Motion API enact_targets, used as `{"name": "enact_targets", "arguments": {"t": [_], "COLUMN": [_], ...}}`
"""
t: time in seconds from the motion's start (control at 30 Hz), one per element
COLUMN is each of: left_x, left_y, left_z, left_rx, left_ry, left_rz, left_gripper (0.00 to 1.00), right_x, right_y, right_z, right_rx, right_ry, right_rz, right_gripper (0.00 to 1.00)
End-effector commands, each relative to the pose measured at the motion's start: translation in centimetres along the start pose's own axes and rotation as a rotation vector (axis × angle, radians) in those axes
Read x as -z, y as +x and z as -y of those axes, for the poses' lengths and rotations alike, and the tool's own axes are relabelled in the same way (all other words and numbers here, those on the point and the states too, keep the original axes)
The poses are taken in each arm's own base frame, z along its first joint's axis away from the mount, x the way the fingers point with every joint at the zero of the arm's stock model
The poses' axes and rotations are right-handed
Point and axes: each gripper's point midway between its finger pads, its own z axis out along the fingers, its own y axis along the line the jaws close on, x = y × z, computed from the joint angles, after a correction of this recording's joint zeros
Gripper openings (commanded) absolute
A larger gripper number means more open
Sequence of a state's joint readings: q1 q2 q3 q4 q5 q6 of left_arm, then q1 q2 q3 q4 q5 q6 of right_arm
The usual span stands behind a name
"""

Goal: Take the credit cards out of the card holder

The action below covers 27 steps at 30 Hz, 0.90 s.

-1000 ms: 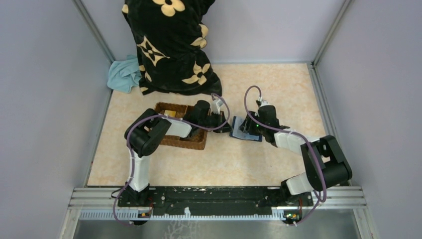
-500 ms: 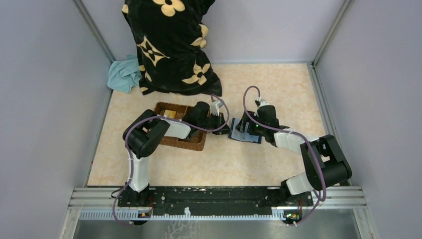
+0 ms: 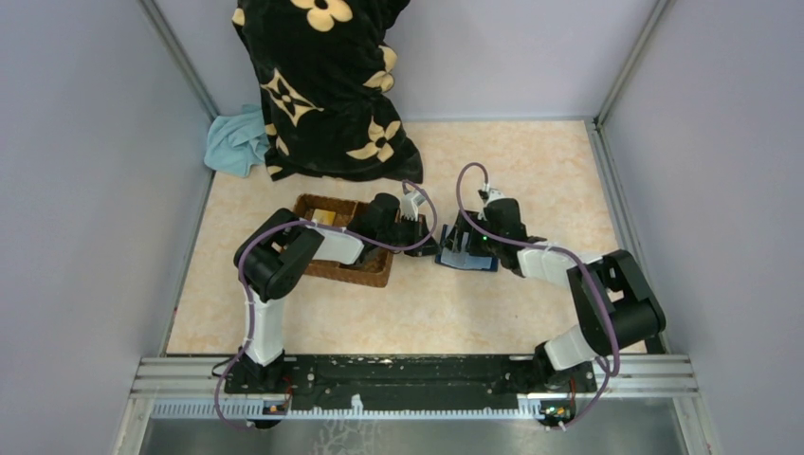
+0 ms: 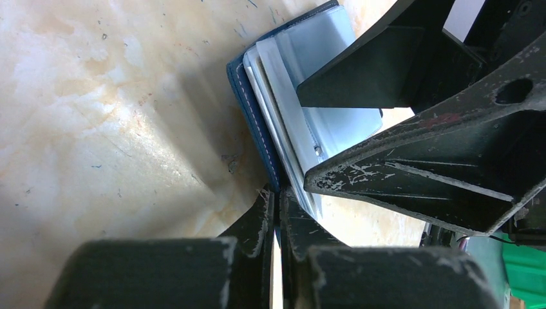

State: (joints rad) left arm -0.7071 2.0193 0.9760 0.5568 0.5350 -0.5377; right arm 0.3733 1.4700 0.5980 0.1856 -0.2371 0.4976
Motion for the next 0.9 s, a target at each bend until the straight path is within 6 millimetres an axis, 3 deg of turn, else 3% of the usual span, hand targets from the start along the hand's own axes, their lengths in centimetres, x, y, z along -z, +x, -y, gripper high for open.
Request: {"name": "enact_targets", "arguments": {"t": [0.0, 0.17, 0.67, 0.87], "left_x": [-0.1, -0.2, -0.3, -0.3], "left_y": [2.8, 2.8, 2.9, 3.0], "left_z": [-1.1, -1.2, -1.1, -1.1], "left_rx": [0.033, 0.032, 0.037, 0.038], "left_ry": [-0.038, -0.036, -0.029, -0.025], "left_rz": [-0.08, -0.08, -0.079, -0.078], "left_gripper": [0.05, 0.05, 0.05, 0.05], "right_x": [-0.5, -0.4, 0.3, 0.6], "right_y": [-1.5, -1.1, -1.0, -1.1], "right_z": [-0.8, 0.9, 2.1, 2.3], "right_rx": [0.045, 0.093, 0.09, 0.087], "right_ry": [-0.005, 0.094, 0.172, 0.188], "right_rz": [0.024, -0.007, -0.012, -0.009], "right_gripper": [0.72, 0.72, 0.67, 0.54]}}
